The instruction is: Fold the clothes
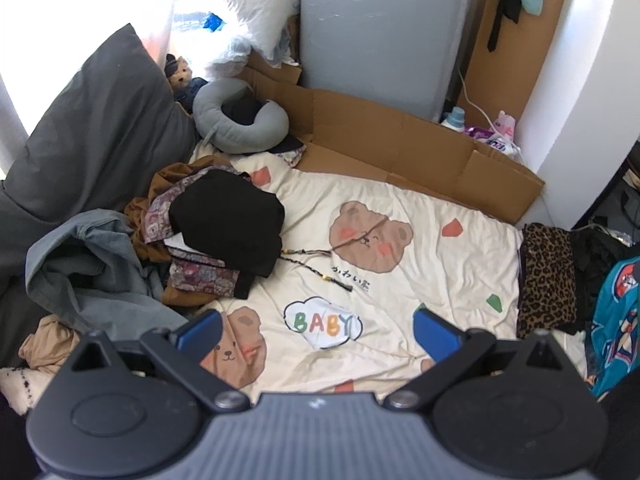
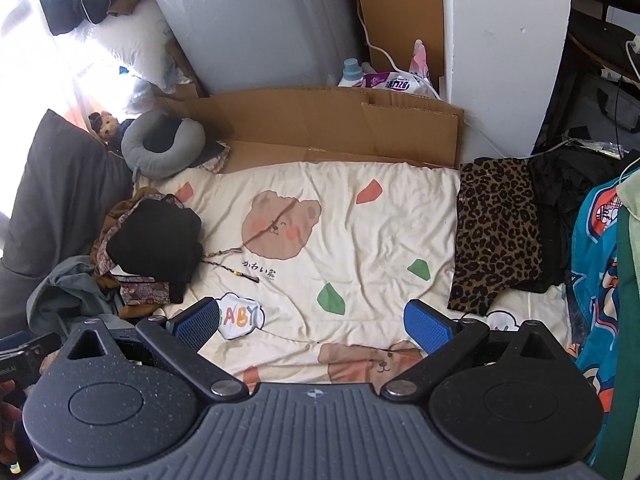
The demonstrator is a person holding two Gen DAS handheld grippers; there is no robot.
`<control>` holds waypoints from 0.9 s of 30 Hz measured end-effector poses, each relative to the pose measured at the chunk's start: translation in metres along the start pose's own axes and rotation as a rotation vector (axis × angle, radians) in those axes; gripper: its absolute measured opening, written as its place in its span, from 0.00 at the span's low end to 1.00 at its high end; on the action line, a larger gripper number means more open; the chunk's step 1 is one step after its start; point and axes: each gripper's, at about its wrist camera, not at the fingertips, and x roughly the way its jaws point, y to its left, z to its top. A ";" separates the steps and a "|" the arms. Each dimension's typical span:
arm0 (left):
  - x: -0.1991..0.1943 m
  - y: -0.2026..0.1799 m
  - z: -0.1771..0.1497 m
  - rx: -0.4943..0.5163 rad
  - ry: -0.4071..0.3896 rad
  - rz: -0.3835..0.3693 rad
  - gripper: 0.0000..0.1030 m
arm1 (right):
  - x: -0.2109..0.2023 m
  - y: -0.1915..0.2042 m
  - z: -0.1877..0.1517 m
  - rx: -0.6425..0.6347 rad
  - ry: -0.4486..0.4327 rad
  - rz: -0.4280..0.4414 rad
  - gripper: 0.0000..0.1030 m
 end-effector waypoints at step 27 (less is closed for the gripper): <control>0.010 -0.024 -0.009 0.020 0.002 0.036 0.99 | 0.021 0.016 -0.047 -0.078 0.039 -0.052 0.99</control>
